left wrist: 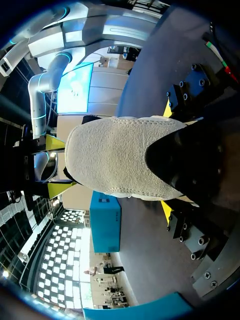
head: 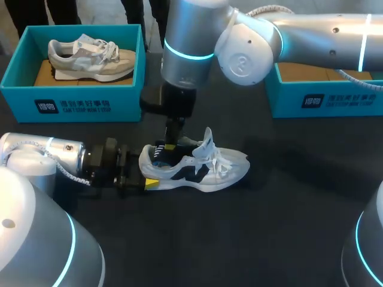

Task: Take the shoe out of the shoebox, open the shoe tongue, remove and reinsert the insole, then place the shoe into the shoebox

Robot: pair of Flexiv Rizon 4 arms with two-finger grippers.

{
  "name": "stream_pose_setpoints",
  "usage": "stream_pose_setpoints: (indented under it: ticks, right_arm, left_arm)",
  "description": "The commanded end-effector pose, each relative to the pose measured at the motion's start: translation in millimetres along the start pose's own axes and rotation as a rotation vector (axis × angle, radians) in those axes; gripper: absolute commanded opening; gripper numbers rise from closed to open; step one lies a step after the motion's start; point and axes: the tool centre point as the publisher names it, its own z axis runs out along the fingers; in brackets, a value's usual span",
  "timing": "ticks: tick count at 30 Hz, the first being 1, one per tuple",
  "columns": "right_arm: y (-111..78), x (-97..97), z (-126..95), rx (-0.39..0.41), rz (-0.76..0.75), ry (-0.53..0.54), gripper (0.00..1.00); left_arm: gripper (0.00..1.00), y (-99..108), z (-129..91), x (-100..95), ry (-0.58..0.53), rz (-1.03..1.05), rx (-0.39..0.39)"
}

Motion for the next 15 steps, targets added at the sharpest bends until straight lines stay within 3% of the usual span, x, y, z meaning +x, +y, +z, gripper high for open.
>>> stream_pose_setpoints:
  ticks: [1,8,15]
  right_arm:
    - [-1.0,-6.1,-6,-0.011,0.010,0.043,0.47]
    - [-3.5,-12.2,-13,-0.124,0.002,0.191,0.47]
    - [-0.2,-14.5,-16,-0.136,-0.031,0.281,0.47]
  left_arm:
    - [0.00,0,1,0.1,-0.002,0.000,-0.001]
    - [0.00,0,1,0.1,-0.002,0.000,-0.001]
    - [0.00,0,1,0.1,-0.002,0.000,-0.001]
